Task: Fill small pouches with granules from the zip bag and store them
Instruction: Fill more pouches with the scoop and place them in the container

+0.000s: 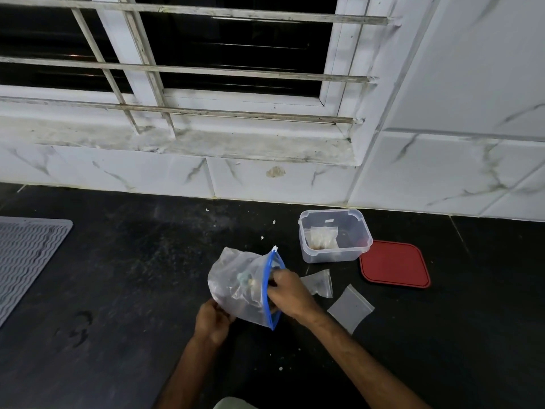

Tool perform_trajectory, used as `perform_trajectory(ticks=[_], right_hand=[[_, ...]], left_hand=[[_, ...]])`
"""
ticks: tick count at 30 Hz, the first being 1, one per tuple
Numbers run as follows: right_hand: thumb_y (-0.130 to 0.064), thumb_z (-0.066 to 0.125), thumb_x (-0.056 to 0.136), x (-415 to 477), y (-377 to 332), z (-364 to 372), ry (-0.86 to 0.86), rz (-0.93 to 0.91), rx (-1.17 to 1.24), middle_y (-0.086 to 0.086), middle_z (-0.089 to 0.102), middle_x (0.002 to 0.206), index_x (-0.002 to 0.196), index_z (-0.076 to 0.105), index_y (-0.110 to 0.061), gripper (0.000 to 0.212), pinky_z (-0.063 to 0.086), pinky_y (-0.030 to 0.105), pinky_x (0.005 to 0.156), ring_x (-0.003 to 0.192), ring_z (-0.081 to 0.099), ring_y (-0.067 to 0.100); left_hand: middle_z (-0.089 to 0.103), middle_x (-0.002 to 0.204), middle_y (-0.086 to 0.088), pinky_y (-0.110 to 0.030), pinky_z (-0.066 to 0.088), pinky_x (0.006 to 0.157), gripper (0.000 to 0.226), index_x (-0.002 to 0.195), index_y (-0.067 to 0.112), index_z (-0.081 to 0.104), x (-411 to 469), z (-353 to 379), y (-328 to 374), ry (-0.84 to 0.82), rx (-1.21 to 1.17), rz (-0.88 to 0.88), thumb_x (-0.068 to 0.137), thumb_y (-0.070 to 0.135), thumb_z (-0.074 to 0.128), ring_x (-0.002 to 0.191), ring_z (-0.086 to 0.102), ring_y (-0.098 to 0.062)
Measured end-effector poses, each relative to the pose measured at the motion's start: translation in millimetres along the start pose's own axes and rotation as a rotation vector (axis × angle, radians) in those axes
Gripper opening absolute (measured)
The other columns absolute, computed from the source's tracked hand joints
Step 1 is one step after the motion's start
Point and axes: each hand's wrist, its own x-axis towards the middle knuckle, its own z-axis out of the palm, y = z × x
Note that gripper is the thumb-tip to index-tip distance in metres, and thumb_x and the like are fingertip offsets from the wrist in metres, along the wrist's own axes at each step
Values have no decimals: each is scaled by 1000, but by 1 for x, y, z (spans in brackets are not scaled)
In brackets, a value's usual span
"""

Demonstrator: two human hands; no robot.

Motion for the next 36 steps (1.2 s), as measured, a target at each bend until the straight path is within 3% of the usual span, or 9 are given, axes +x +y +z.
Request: perform_trajectory(ticks=[3, 7, 10, 13, 17, 22, 24, 29, 36], right_hand=[[-15, 54, 92, -5, -4, -7, 25, -27, 46, 13, 72, 84, 92, 70, -5, 19, 60, 29, 59, 64, 69, 20], [-25, 56, 94, -7, -4, -15, 28, -19, 54, 9, 70, 72, 100, 70, -13, 20, 47, 18, 46, 47, 56, 8], [-31, 57, 94, -6, -1, -19, 127, -70, -106, -3, 71, 79, 103, 70, -21, 19, 52, 18, 59, 58, 60, 2], [-35, 54, 95, -10, -4, -20, 284, -238, -503, -7, 67, 98, 110, 65, -25, 22, 54, 22, 76, 83, 62, 4], [-37, 52, 96, -7, 2, -14, 287, -292, -589, -5, 64, 102, 111, 65, -23, 25, 54, 24, 77, 87, 61, 6], [-34, 59, 90, 0, 14, -15, 213, -170, -225, -9, 69, 79, 93, 72, -24, 17, 57, 31, 68, 71, 65, 3], [-31, 60, 91, -3, 13, -18, 208, -138, -136, -11, 66, 73, 95, 73, -24, 16, 55, 28, 66, 65, 61, 0], [-40, 45, 99, -11, 9, -17, 347, -363, -664, -4, 63, 103, 122, 61, -25, 32, 53, 23, 74, 86, 61, 8], [-40, 52, 95, -11, 13, -14, 386, -367, -607, -7, 65, 104, 115, 65, -25, 28, 49, 18, 70, 87, 63, 6]], left_hand=[[55, 125, -20, -41, 46, 82, 34, 116, 2, 59, 0, 2, -8, 3, -19, -36, 105, 16, 29, 90, 59, -30], [57, 126, -20, -46, 47, 92, 38, 133, 5, 52, 3, -1, -4, 7, -86, -88, 105, 19, 30, 97, 58, -33], [62, 112, -18, -42, 60, 60, 32, 122, 7, 55, 4, -2, 2, 16, -101, -143, 105, 20, 32, 92, 60, -32], [62, 103, -18, -40, 55, 40, 29, 113, 6, 58, 4, 0, 3, 21, -106, -186, 105, 19, 34, 88, 60, -31], [61, 118, -19, -45, 59, 47, 28, 117, 6, 59, 6, 1, -1, 22, -86, -194, 103, 16, 37, 93, 62, -33], [62, 111, -18, -45, 56, 70, 29, 121, 6, 57, 10, -1, -2, 15, -87, -181, 103, 15, 36, 91, 62, -33], [63, 108, -18, -45, 61, 65, 28, 119, 6, 58, 10, -2, -1, -2, -89, -189, 103, 15, 36, 93, 62, -32], [62, 114, -19, -47, 59, 56, 28, 113, 5, 59, 10, -1, -4, -15, -118, -208, 103, 16, 36, 96, 62, -33], [61, 124, -19, -47, 61, 57, 32, 124, 5, 57, 11, 1, -4, -8, -114, -210, 102, 17, 36, 100, 63, -33]])
